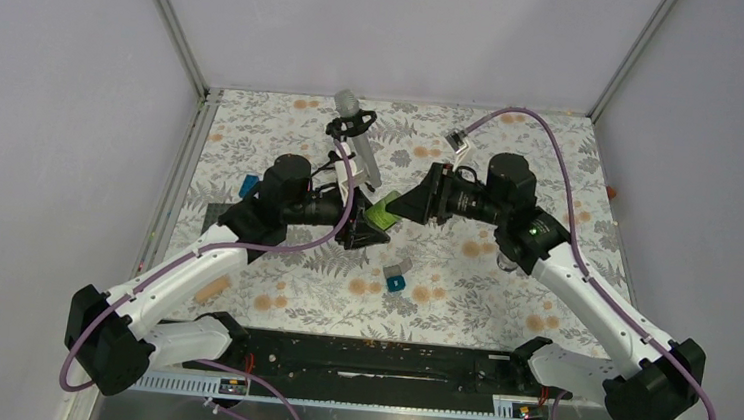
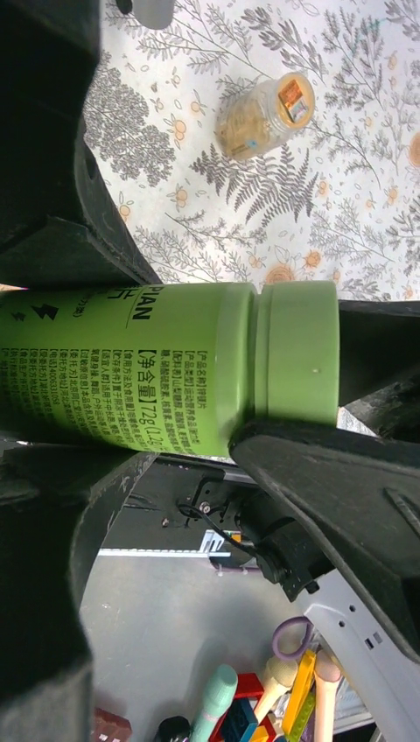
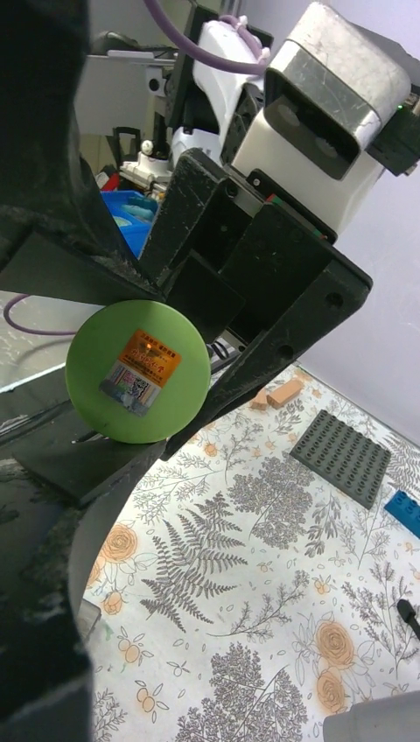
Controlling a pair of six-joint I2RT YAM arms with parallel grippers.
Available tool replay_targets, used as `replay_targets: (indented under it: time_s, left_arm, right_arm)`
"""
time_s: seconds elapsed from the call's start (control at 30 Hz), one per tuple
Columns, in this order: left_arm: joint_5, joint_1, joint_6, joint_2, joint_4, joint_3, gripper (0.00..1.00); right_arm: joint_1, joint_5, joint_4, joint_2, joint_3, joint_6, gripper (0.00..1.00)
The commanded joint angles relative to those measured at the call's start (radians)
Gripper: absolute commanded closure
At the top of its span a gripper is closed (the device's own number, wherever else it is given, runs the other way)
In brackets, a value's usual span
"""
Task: Sort the pills into containers
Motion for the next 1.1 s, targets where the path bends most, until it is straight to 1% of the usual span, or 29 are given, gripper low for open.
replay_targets:
  time_s: [0.0, 0.13, 0.17, 0.23, 0.33, 0.43, 0.47, 0.5, 0.53, 0.57, 0.6, 0.63, 0.7, 0.83, 0.97, 1.03, 1.07]
  left_arm:
    - [0.148, 0.001, 0.047, -0.050, 0.080, 0.011, 1.00]
    - [0.294, 0.001, 0.071, -0.056, 0.042, 0.017, 1.00]
    - [0.316, 0.001, 0.072, -0.055, 0.040, 0.018, 1.00]
    - [0.356, 0.001, 0.074, -0.051, 0.038, 0.018, 1.00]
    - [0.402, 0.000, 0.082, -0.050, 0.040, 0.018, 1.00]
    - [0.411, 0.000, 0.087, -0.050, 0.042, 0.013, 1.00]
    - [0.402, 0.000, 0.085, -0.051, 0.048, 0.011, 1.00]
    - [0.387, -0.001, 0.075, -0.054, 0.061, 0.006, 1.00]
    - [0.366, -0.001, 0.061, -0.055, 0.080, -0.001, 1.00]
    - [0.338, -0.001, 0.047, -0.059, 0.106, -0.010, 1.00]
    - [0.306, -0.001, 0.031, -0.061, 0.138, -0.018, 1.00]
    - [0.268, -0.001, 0.013, -0.063, 0.170, -0.030, 1.00]
    - [0.190, 0.000, -0.025, -0.066, 0.232, -0.050, 1.00]
    - [0.095, -0.001, -0.086, -0.062, 0.337, -0.079, 1.00]
    - [-0.003, -0.002, -0.124, -0.063, 0.393, -0.097, 1.00]
    - [-0.043, -0.002, -0.136, -0.068, 0.418, -0.111, 1.00]
    - [-0.061, -0.002, -0.143, -0.071, 0.431, -0.119, 1.00]
  right_arm:
    - [-0.056, -0.094, 0.070, -0.071, -0.019, -0.120, 0.77]
    - [-0.065, -0.253, 0.288, -0.209, -0.173, -0.264, 0.77]
    - [-0.065, -0.266, 0.326, -0.240, -0.199, -0.283, 0.77]
    - [-0.066, -0.288, 0.354, -0.276, -0.221, -0.309, 0.77]
    - [-0.065, -0.319, 0.341, -0.288, -0.215, -0.345, 0.78]
    - [-0.065, -0.315, 0.325, -0.283, -0.196, -0.344, 0.77]
    - [-0.065, -0.291, 0.326, -0.280, -0.191, -0.326, 0.74]
    - [-0.065, -0.255, 0.325, -0.274, -0.182, -0.298, 0.65]
    - [-0.065, -0.208, 0.319, -0.266, -0.175, -0.268, 0.47]
    - [-0.065, -0.151, 0.307, -0.258, -0.165, -0.231, 0.28]
    - [-0.065, -0.113, 0.290, -0.241, -0.150, -0.192, 0.16]
    - [-0.065, -0.083, 0.266, -0.222, -0.134, -0.155, 0.10]
    - [-0.063, -0.043, 0.230, -0.178, -0.104, -0.067, 0.02]
    - [-0.050, -0.001, 0.264, -0.116, -0.106, 0.134, 0.01]
    - [-0.021, 0.096, 0.128, -0.092, -0.060, 0.144, 0.01]
    - [-0.017, 0.100, 0.110, -0.087, -0.054, 0.151, 0.01]
    - [-0.018, 0.098, 0.107, -0.083, -0.051, 0.161, 0.04]
